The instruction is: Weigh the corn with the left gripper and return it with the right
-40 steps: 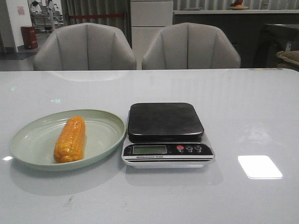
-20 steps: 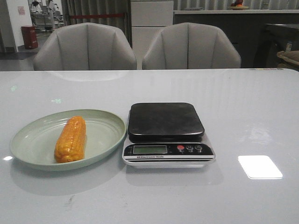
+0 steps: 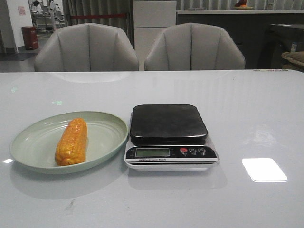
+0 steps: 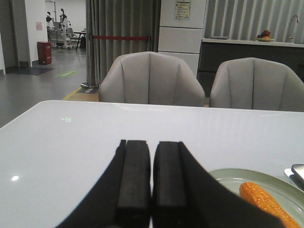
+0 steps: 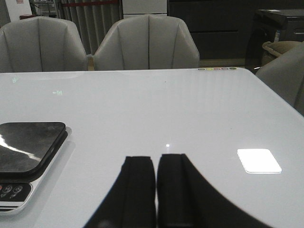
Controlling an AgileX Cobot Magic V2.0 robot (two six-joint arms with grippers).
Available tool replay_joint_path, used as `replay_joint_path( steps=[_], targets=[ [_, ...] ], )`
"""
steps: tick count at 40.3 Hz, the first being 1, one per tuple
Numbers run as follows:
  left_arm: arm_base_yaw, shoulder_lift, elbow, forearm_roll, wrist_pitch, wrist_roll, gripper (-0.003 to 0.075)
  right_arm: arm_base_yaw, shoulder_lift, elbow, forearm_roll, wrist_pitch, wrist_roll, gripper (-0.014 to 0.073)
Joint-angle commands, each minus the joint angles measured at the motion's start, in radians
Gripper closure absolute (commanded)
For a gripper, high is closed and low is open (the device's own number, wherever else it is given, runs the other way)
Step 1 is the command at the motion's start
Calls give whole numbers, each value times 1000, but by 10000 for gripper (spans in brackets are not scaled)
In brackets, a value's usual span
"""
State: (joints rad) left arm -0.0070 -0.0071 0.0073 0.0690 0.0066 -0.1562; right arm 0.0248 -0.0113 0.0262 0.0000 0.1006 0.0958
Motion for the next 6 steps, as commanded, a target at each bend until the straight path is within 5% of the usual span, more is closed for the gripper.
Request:
replay_joint_path(
  steps=[1,6],
  targets=[
    [0,-18,0,-11,-78,-9,606,-6,-18,4,-12,-87,-8,401],
    [0,-18,0,-11,-78,-9,606,-6,-18,4,-12,-87,-8,401]
  ],
)
